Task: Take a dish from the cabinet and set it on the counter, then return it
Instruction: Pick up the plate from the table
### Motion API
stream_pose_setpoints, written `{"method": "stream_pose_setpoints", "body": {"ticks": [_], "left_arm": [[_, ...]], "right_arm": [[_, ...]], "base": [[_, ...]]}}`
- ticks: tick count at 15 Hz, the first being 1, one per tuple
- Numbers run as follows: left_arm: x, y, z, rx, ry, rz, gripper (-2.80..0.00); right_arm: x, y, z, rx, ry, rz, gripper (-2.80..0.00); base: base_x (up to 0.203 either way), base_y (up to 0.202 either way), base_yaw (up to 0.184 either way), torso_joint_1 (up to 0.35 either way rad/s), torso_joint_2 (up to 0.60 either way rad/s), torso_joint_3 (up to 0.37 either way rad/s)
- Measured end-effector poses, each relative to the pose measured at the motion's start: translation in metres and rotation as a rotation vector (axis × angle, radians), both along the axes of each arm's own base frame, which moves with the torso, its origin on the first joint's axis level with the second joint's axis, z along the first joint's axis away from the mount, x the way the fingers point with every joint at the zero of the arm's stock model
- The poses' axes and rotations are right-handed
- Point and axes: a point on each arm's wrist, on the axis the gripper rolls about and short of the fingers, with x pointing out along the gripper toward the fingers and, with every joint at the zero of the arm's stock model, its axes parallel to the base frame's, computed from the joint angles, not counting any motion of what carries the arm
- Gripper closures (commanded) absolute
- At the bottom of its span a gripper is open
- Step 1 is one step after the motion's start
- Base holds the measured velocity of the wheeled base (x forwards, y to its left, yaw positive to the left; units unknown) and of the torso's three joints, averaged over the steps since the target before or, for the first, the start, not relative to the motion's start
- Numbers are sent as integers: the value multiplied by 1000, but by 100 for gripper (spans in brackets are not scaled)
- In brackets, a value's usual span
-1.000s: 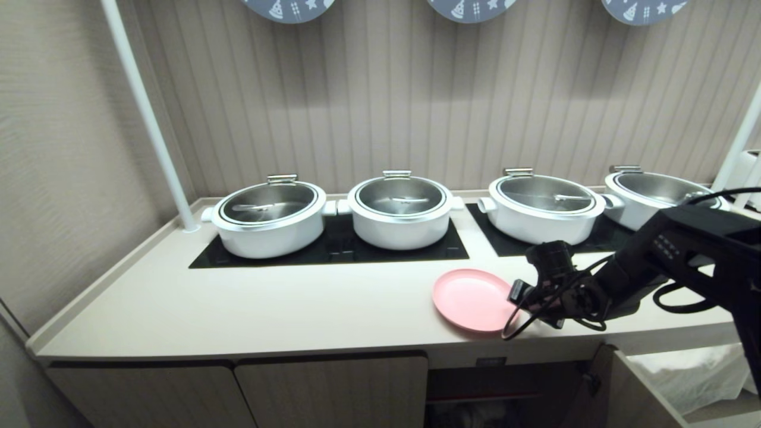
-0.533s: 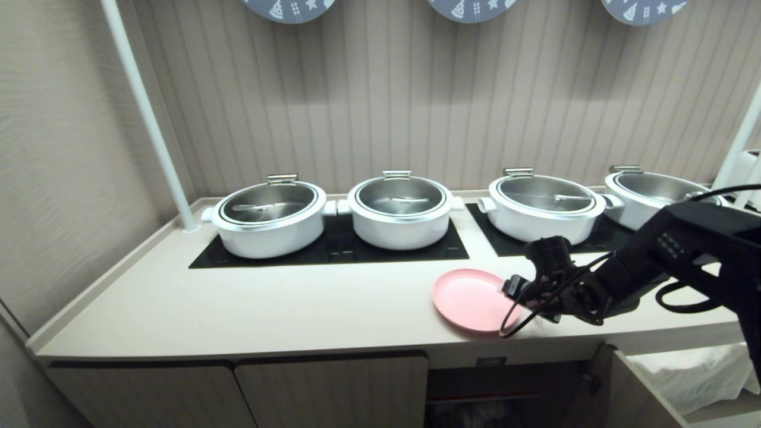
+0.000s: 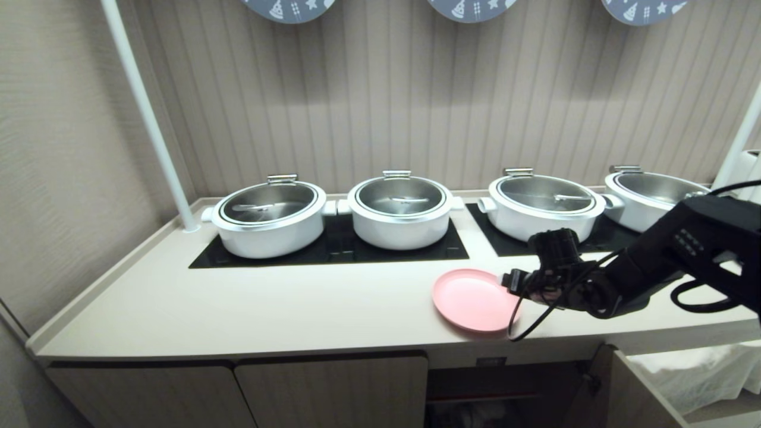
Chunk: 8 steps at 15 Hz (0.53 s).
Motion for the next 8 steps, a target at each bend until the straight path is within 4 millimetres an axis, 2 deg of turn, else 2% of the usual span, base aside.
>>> {"method": "stream_pose_setpoints", "body": {"ticks": [3,4,8], "left_arm": [[0,0,0,0,0,0,0],[0,0,0,0,0,0,0],[0,0,0,0,0,0,0]], "right_arm": [[-8,0,5,-62,-52,61,-280],[-11,-1,7,-76,-66,75,0],[-28,-2,17,-90,-92,101,0]], "base": [[0,0,0,0,0,0],[0,0,0,0,0,0],[0,0,0,0,0,0]]}}
